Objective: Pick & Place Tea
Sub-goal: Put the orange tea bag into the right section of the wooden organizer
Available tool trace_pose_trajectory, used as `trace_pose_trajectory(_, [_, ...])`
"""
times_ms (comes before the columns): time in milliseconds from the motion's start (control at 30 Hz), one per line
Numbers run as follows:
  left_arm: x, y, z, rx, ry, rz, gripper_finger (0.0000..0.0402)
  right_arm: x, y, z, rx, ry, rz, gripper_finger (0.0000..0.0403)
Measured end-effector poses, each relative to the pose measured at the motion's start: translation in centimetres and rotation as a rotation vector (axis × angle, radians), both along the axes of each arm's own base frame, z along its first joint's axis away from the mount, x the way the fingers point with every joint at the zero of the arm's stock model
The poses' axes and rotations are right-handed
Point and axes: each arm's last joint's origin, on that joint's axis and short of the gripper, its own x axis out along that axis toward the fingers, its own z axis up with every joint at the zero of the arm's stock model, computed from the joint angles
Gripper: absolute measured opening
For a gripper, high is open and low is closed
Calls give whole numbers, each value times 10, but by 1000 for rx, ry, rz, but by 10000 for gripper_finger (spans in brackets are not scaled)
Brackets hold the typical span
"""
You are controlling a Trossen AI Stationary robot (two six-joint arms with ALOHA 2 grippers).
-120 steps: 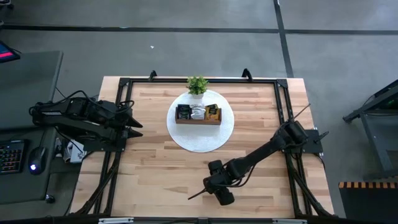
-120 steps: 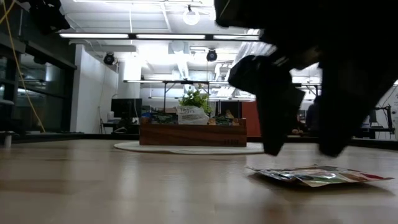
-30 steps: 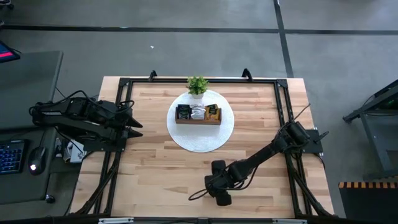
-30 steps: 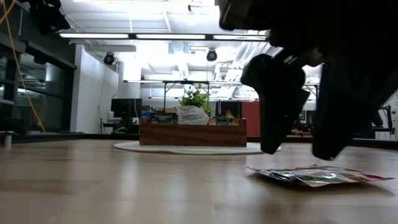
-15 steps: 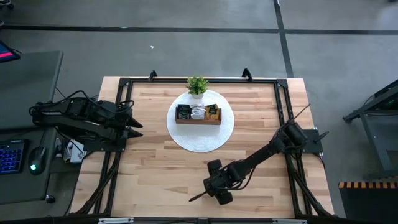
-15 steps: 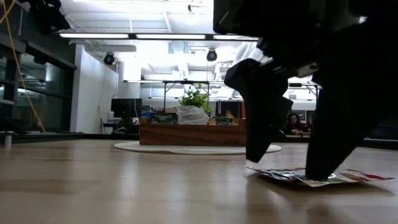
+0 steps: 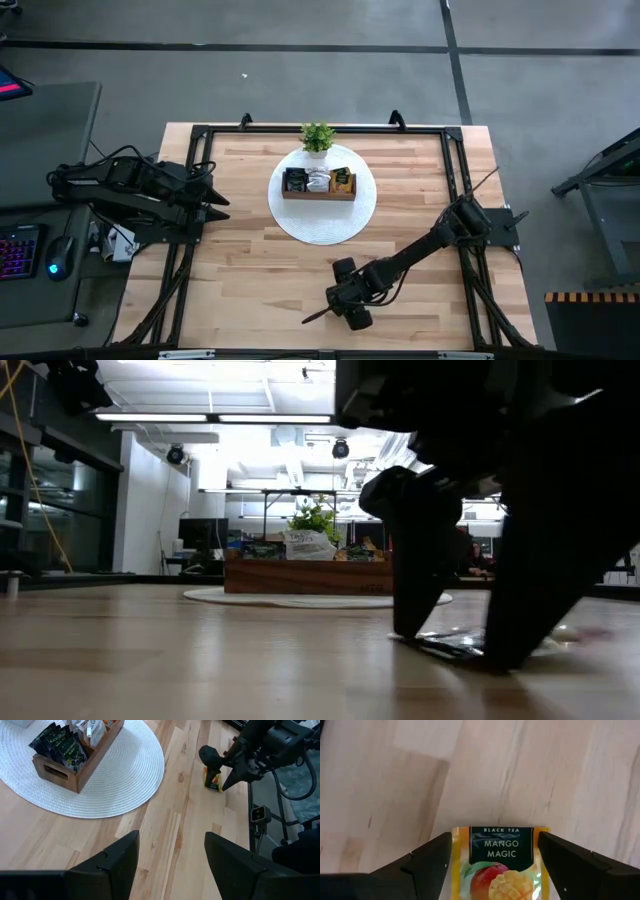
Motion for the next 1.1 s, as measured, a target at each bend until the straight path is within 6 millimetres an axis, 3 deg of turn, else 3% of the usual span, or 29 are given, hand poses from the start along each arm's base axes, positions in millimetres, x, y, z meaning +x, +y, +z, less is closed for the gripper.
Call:
trace_pose_trajectory(400, [0,0,0,0,0,0,223,7,1,-9,28,-23,-24,234])
trace_pose_trajectory(933, [0,0,0,0,0,0,223,6,-3,-11,18,-3,-31,22])
trace_pose_trajectory(1100, [0,0,0,0,0,0,223,6,-3,-11,-5,-5,14,5])
